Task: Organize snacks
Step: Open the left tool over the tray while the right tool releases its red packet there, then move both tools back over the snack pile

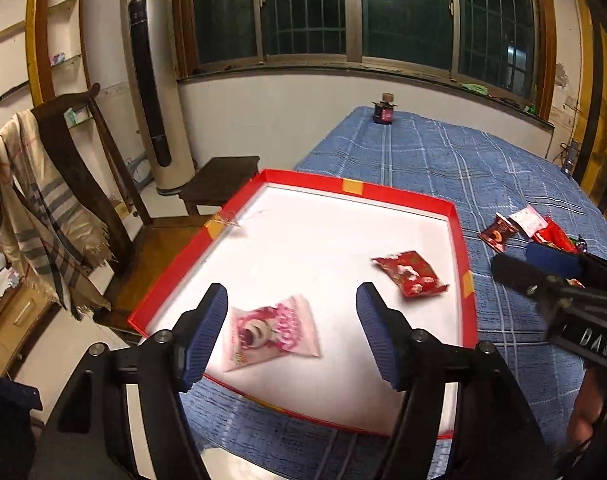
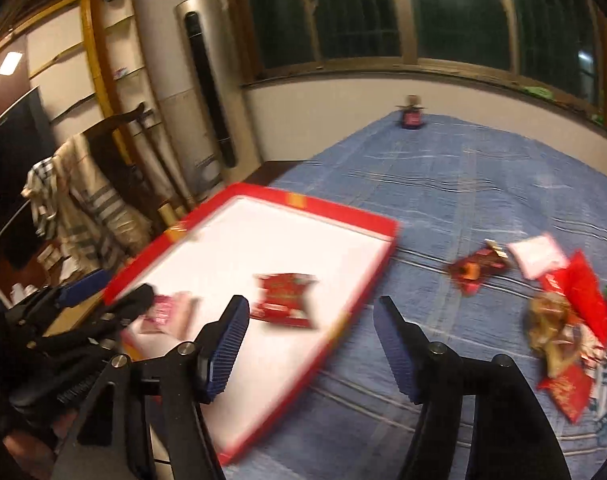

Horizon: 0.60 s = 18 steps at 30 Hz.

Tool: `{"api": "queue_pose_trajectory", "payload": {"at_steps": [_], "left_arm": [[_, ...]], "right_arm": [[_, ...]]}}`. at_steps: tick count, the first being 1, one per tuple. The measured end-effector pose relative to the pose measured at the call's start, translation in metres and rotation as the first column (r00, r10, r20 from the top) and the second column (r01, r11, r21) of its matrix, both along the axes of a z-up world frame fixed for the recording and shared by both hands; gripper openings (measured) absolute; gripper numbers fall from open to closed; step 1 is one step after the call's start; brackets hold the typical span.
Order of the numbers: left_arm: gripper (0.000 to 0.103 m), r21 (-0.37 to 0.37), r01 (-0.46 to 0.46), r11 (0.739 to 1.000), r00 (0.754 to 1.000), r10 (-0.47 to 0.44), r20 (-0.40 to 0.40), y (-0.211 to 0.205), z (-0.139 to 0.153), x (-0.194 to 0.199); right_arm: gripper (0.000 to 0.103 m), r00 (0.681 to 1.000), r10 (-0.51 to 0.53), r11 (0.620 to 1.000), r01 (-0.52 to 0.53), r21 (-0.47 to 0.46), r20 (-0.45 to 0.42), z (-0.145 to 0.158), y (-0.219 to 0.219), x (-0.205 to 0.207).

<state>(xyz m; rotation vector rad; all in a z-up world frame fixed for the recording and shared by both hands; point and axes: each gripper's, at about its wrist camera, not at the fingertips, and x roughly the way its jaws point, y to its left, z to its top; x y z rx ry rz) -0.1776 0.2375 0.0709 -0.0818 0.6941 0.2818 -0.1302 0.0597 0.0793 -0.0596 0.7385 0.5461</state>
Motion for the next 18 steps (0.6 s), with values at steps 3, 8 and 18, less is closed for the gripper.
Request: {"api": "queue_pose_trajectory", "payload": {"at_steps": [3, 8, 18], "left_arm": [[0.066, -0.003, 0.045, 0.999, 0.999, -0.045, -0.014, -0.015, -0.002, 0.003], [0.067, 0.010, 0.166, 0.986, 0.986, -0.166, -0.024, -0.058, 0.001, 0.009], [0.076, 0.066, 0.405, 0.912, 0.913, -0.400, -0.080, -0.169, 0.007, 0.034]], "right_arm": [[0.066, 0.997, -0.081, 0.997, 0.081, 0.008, -0.022, -0.006, -0.041, 0.008], [0.067, 0.966, -0.254, 0.966, 0.256, 0.024, -0.049, -0.012, -0.129, 0.013], [0.067, 0.824, -0.549, 0.820, 0.563, 0.102, -0.137, -0.018, -0.306, 0.022]]}}
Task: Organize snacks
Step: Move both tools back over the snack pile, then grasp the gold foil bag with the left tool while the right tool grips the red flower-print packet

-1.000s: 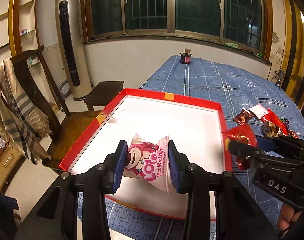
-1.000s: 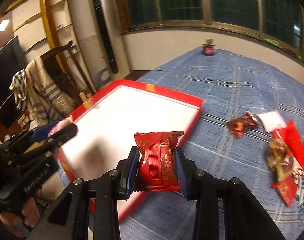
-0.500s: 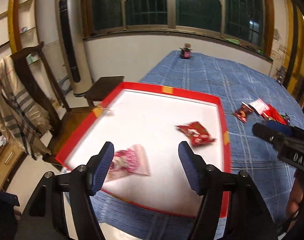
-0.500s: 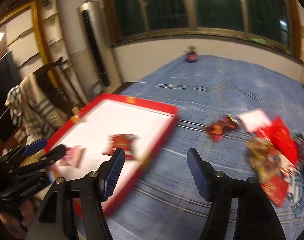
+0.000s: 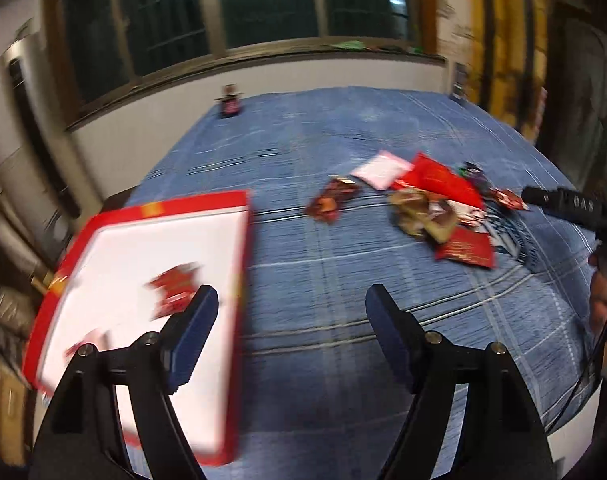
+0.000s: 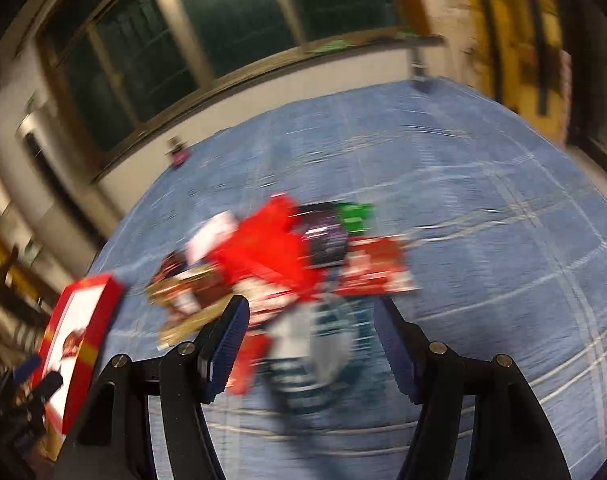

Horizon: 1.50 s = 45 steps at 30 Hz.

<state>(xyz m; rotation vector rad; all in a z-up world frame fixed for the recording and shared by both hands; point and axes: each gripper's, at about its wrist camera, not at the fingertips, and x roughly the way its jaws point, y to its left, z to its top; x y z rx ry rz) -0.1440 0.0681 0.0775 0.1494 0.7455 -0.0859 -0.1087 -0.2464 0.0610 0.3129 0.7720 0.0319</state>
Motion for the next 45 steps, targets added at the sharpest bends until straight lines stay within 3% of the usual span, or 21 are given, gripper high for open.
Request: {"api": "queue_pose_trajectory", "payload": {"at_steps": [3, 7, 12, 18, 22, 27, 34, 35, 37, 42, 45], "left_arm": [[0.076, 0.032, 0.048, 0.998, 0.999, -0.048, -0.020, -0.031, -0.001, 0.017], [0.076, 0.002, 0.056, 0.998, 0.997, -0.056, -0.055, -0.050, 0.000, 0.047], [0.076, -0.055, 0.045, 0.997, 0.996, -0.049, -0.079, -0.070, 0.003, 0.078], [0.076, -0.044, 0.095, 0.995, 0.991, -0.098, -0.092, -0.101, -0.013, 0.101], [0.077, -0.027, 0.125, 0.992, 0.984, -0.127, -0.129, -0.113, -0.033, 0.110], [0.076, -0.051, 0.151, 0.987, 0.982, -0.156, -0.104, -0.114, -0.037, 0.106], [0.055, -0.089, 0.189, 0.978, 0.979, -0.195, -0.062, -0.106, -0.034, 0.101], [0.050, -0.095, 0.194, 0.976, 0.978, -0.200, -0.058, -0.105, -0.034, 0.100], [0.042, -0.095, 0.213, 0.972, 0.975, -0.219, -0.048, -0.105, -0.031, 0.097], [0.032, -0.093, 0.256, 0.962, 0.965, -0.260, -0.034, -0.100, -0.029, 0.085], [0.028, -0.132, 0.253, 0.959, 0.964, -0.261, -0.054, -0.089, -0.026, 0.077]], "right_arm": [[0.067, 0.999, -0.027, 1.000, 0.027, -0.011, -0.029, -0.001, -0.025, 0.010], [0.067, 0.998, -0.030, 1.000, 0.030, -0.007, -0.060, -0.005, -0.043, 0.030], [0.067, 0.999, -0.014, 0.999, 0.015, 0.036, -0.037, -0.009, -0.056, 0.048], [0.067, 1.000, 0.016, 0.993, -0.015, 0.121, -0.008, -0.023, -0.061, 0.053], [0.067, 0.999, 0.026, 0.994, -0.023, 0.109, -0.023, -0.026, -0.058, 0.058], [0.067, 0.998, 0.054, 0.998, -0.052, 0.040, -0.038, -0.030, -0.041, 0.063], [0.066, 0.995, 0.071, 0.993, -0.077, -0.092, -0.074, -0.041, -0.019, 0.071], [0.056, 0.995, 0.075, 0.992, -0.081, -0.096, -0.069, -0.041, -0.018, 0.071], [0.042, 0.994, 0.087, 0.992, -0.093, -0.083, -0.073, -0.042, -0.019, 0.071], [0.037, 0.993, 0.093, 0.993, -0.097, -0.063, -0.070, -0.043, -0.023, 0.066], [0.037, 0.991, 0.112, 0.994, -0.113, -0.007, -0.068, -0.042, -0.027, 0.063]]}}
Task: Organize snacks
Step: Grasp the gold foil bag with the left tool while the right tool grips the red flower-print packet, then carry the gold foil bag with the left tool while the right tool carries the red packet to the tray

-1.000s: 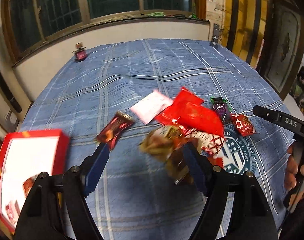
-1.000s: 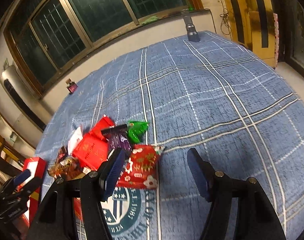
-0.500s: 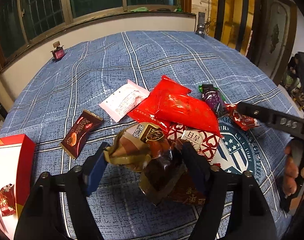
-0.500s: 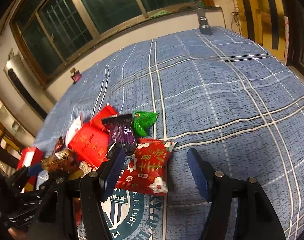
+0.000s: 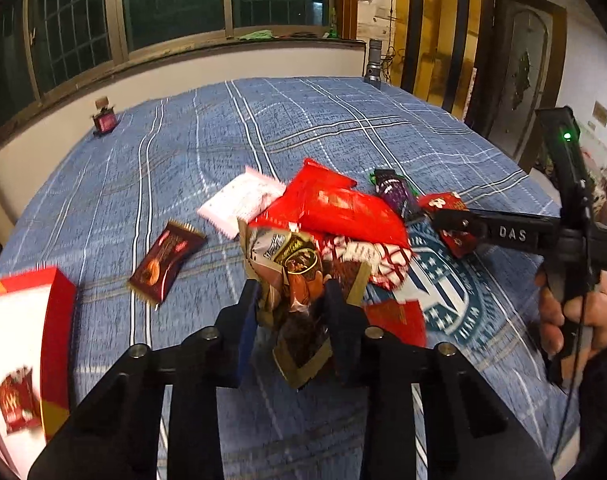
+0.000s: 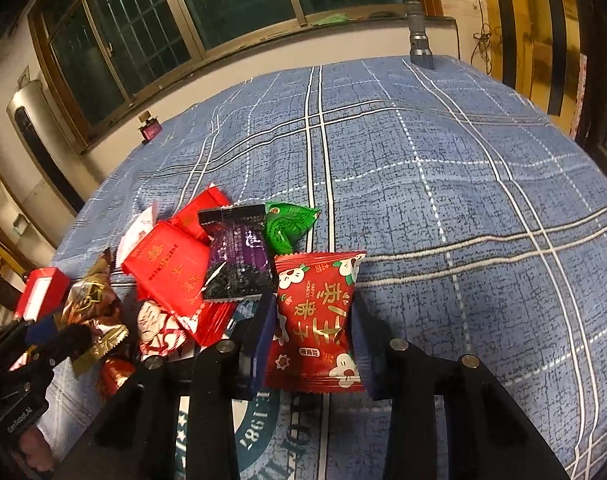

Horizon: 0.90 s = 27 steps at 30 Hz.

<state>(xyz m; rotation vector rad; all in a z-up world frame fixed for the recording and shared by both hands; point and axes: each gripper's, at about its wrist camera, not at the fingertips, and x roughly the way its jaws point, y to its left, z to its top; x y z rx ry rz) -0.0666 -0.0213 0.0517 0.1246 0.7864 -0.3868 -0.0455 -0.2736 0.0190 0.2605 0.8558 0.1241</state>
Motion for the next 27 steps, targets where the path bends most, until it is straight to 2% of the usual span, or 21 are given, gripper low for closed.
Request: {"api": "queue_pose_trajectory", "payload": {"at_steps": [3, 6, 13, 19, 27], "left_arm": [[0.026, -0.065, -0.015, 0.998, 0.999, 0.012, -0.050, 0.017, -0.002, -0.010], [0.025, -0.089, -0.041, 0.995, 0.998, 0.036, -0.056, 0.029, -0.004, -0.022], [0.022, -0.103, -0.080, 0.992, 0.996, 0.075, -0.047, 0.052, -0.003, -0.053], [0.022, -0.105, -0.107, 0.989, 0.993, 0.101, -0.054, 0.069, -0.002, -0.077], [0.019, -0.088, -0.110, 0.990, 0.993, 0.107, -0.040, 0.075, 0.004, -0.093]], "right_arm": [[0.037, 1.000, 0.013, 0.999, -0.014, 0.045, 0.022, 0.005, -0.005, -0.005], [0.037, 0.998, 0.042, 0.995, -0.046, 0.091, 0.049, 0.010, -0.004, -0.010], [0.037, 0.994, 0.070, 0.991, -0.080, 0.110, 0.087, 0.018, 0.002, -0.019], [0.037, 0.988, 0.113, 0.989, -0.122, 0.083, 0.108, 0.022, 0.015, -0.023], [0.037, 0.976, 0.190, 0.968, -0.204, 0.147, 0.104, 0.034, 0.048, -0.045]]}}
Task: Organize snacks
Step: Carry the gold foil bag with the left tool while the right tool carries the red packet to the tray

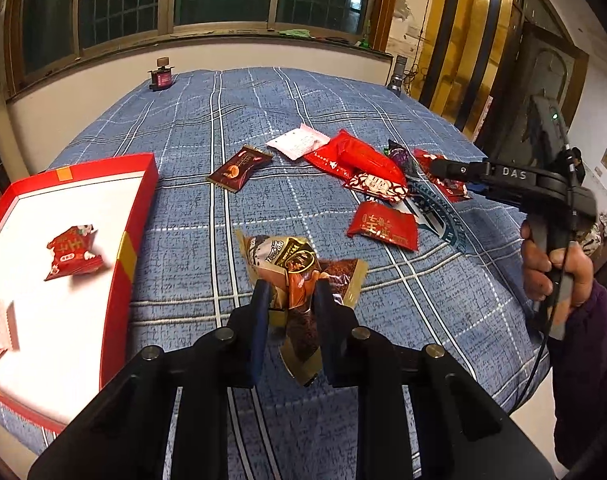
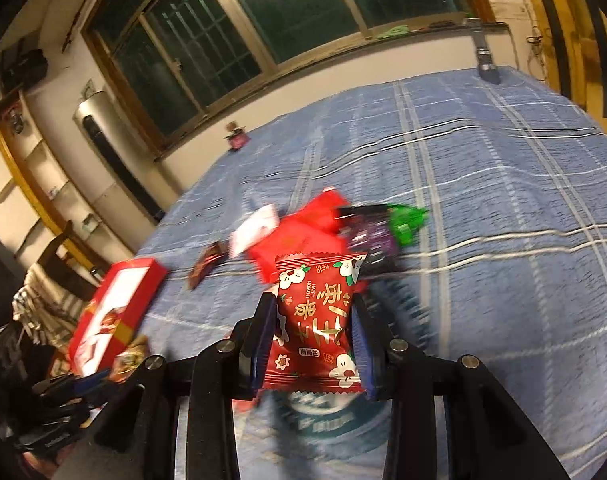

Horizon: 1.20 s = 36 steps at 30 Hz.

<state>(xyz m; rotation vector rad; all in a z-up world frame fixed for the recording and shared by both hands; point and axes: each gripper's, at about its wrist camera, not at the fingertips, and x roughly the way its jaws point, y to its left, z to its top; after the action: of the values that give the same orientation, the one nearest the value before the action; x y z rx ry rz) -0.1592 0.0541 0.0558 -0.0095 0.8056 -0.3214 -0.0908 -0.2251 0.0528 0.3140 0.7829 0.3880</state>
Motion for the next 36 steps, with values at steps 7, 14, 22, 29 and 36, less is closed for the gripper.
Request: {"api": "queue_pose_trajectory", "payload": {"at_steps": [7, 14, 22, 29, 36], "left_arm": [[0.020, 0.019, 0.006, 1.000, 1.000, -0.006, 0.001, 0.002, -0.002, -0.006], [0.065, 0.054, -0.007, 0.999, 1.000, 0.009, -0.028, 0.002, -0.010, 0.009], [0.077, -0.022, -0.032, 0.999, 0.994, 0.030, -0.102, -0.002, -0.039, 0.031], [0.026, -0.036, 0.005, 0.999, 0.997, -0.008, -0.073, -0.011, -0.031, 0.031], [0.023, -0.055, -0.007, 0.998, 1.000, 0.005, -0.030, 0.005, -0.017, 0.018]], "right_arm": [[0.037, 0.997, 0.071, 0.997, -0.071, -0.005, 0.006, 0.003, 0.043, -0.021], [0.037, 0.994, 0.101, 0.995, -0.100, 0.022, -0.034, -0.020, 0.057, -0.023], [0.037, 0.994, 0.109, 0.993, -0.108, 0.048, -0.027, -0.027, 0.054, -0.020], [0.037, 0.993, 0.113, 0.993, -0.111, 0.043, -0.025, -0.026, 0.056, -0.021], [0.037, 0.988, 0.151, 0.988, -0.151, 0.015, -0.018, -0.020, 0.079, -0.027]]}}
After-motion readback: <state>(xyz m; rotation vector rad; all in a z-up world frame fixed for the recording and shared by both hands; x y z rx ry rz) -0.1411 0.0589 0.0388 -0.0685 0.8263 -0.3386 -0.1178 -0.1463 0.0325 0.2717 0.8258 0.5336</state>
